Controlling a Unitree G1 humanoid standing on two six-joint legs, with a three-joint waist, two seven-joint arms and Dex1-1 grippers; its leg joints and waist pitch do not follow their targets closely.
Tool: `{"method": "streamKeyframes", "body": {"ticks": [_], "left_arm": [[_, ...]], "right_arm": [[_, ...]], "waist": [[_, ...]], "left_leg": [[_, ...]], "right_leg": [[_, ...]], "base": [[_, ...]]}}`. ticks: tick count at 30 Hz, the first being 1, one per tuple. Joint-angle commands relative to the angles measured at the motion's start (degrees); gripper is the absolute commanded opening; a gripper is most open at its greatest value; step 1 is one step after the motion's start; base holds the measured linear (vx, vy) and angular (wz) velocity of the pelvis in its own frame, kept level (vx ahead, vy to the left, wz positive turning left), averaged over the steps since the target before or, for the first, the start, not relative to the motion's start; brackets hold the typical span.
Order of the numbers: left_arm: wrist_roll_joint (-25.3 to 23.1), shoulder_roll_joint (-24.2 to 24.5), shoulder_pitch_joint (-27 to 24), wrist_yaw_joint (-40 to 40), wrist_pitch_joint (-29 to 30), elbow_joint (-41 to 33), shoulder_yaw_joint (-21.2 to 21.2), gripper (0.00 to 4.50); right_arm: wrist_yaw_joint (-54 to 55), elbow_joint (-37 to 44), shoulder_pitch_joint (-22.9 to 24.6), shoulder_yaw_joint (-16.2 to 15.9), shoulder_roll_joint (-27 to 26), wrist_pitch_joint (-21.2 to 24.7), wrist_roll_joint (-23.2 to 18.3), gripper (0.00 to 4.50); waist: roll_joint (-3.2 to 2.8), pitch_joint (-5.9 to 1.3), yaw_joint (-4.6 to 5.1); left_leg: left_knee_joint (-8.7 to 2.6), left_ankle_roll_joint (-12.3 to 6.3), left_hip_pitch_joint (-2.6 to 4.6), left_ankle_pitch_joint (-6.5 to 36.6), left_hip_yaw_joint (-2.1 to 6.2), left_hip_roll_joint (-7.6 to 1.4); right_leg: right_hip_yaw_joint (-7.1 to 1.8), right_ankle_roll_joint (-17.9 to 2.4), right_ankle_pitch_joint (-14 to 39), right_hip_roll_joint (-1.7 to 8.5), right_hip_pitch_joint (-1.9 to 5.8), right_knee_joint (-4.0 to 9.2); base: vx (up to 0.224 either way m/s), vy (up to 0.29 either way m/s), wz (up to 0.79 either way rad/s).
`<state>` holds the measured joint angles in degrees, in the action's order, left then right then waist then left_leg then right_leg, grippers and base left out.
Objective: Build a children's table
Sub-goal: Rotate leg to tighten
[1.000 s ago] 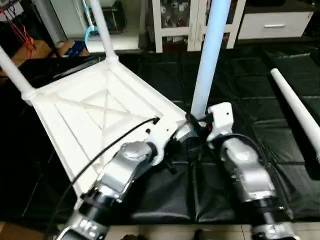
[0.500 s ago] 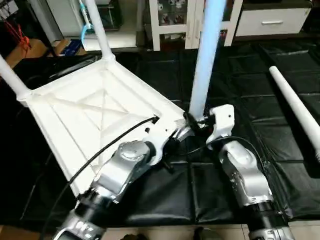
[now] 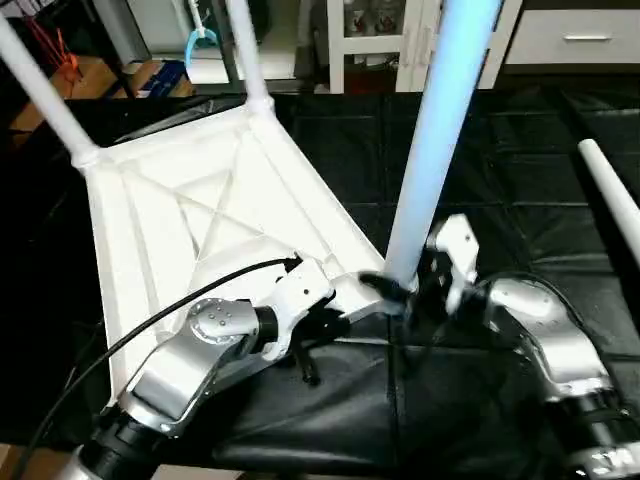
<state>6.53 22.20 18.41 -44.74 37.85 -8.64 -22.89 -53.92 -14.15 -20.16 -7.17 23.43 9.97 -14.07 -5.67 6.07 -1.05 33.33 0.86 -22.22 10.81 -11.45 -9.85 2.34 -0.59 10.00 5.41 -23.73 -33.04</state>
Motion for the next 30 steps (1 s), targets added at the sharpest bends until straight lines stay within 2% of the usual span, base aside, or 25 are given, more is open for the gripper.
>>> {"method": "streamKeyframes", "body": {"ticks": [1,2,4,7,8,11,15,16,21,22,27,30], "left_arm": [[0.2,1.2,-1.7,-1.8,3.0,1.5,-2.6,0.00],[0.3,1.3,-1.6,-1.9,3.1,1.4,-2.6,0.00],[0.4,1.3,-1.6,-2.1,3.3,1.2,-2.7,0.00],[0.6,1.4,-1.4,-2.5,3.4,1.0,-2.9,0.00],[0.7,1.3,-1.3,-2.6,3.4,1.0,-3.0,0.00],[0.8,1.3,-1.3,-2.8,3.3,0.9,-3.2,0.00],[0.9,1.4,-1.3,-3.2,3.5,0.7,-3.6,0.00],[0.8,1.4,-1.3,-3.3,3.6,0.7,-3.6,0.00],[0.9,1.4,-1.4,-3.4,3.9,0.4,-3.7,0.00],[0.9,1.5,-1.5,-3.4,3.9,0.4,-3.8,0.00],[1.0,1.6,-1.5,-3.4,4.0,0.4,-3.8,0.00],[1.0,1.6,-1.5,-3.4,4.0,0.5,-3.8,0.00]], "right_arm": [[-3.4,0.8,0.8,-0.6,1.1,0.9,-0.9,3.94],[-4.0,1.0,0.9,-0.5,1.5,1.0,-1.1,3.94],[-4.7,1.7,1.3,-0.3,2.2,1.3,-1.7,3.94],[-5.3,1.9,1.5,-0.1,2.9,1.5,-1.7,3.94],[-4.8,1.6,1.4,0.2,2.7,1.2,-1.7,3.94],[-3.9,1.2,1.2,0.8,2.1,0.9,-1.8,3.94],[-3.3,1.1,1.1,1.2,1.1,0.5,-1.9,3.94],[-3.2,1.0,1.0,1.3,0.9,0.6,-2.2,3.68],[-3.4,0.1,1.1,0.7,1.1,0.4,-1.7,3.43],[-3.5,0.0,1.2,0.6,1.2,0.3,-1.5,3.21],[-3.7,0.2,1.5,0.4,1.1,0.4,-1.3,2.84],[-3.6,0.1,1.5,0.3,1.1,0.3,-1.2,2.78]], "waist": [[1.15,-3.46,0.09],[1.18,-3.35,0.11],[1.06,-3.04,0.28],[1.00,-3.08,0.55],[0.84,-3.12,0.58],[0.93,-3.36,0.76],[0.97,-3.58,0.61],[1.04,-3.58,0.56],[1.03,-3.42,0.59],[1.03,-3.40,0.61],[1.03,-3.45,0.63],[1.01,-3.51,0.61]], "left_leg": [[-3.36,-8.88,1.12,5.9,1.12,-2.88],[-3.49,-8.27,1.09,7.1,1.19,-2.91],[-3.94,-5.71,1.42,11.6,1.30,-2.99],[-4.07,-4.18,1.54,12.5,1.37,-3.00],[-4.04,-4.12,1.53,12.4,1.39,-2.97],[-3.84,-4.66,1.37,10.6,1.39,-2.87],[-3.51,-6.53,1.24,7.5,1.35,-2.83],[-3.49,-6.74,1.21,7.2,1.33,-2.81],[-3.64,-6.32,1.22,8.9,1.39,-2.86],[-3.66,-6.08,1.23,9.2,1.39,-2.85],[-3.65,-5.90,1.25,9.1,1.40,-2.84],[-3.59,-6.20,1.22,8.3,1.42,-2.84]], "right_leg": [[-1.52,-15.6,6.3,2.44,2.76,2.79],[-1.52,-15.3,8.0,2.45,2.78,2.90],[-1.60,-14.0,13.6,2.39,2.56,3.46],[-1.71,-13.4,14.1,2.30,2.43,3.58],[-1.70,-13.4,13.7,2.27,2.43,3.52],[-1.67,-14.0,10.6,2.26,2.61,3.26],[-1.59,-15.0,7.2,2.34,2.77,2.88],[-1.58,-15.2,6.7,2.33,2.80,2.83],[-1.54,-14.7,9.5,2.37,2.79,3.07],[-1.55,-14.6,9.9,2.38,2.76,3.12],[-1.56,-14.4,9.6,2.34,2.77,3.07],[-1.55,-14.6,8.7,2.35,2.83,2.96]], "base": [[0.000,0.000,0.00],[0.000,0.000,0.00],[0.000,0.000,0.00],[0.000,0.000,0.00],[0.000,0.000,0.00],[0.000,0.000,0.00],[0.000,0.000,0.00],[0.000,0.000,0.00],[0.000,0.000,0.00],[0.000,0.000,0.00],[0.000,0.000,0.00],[0.000,0.000,0.00]]}}
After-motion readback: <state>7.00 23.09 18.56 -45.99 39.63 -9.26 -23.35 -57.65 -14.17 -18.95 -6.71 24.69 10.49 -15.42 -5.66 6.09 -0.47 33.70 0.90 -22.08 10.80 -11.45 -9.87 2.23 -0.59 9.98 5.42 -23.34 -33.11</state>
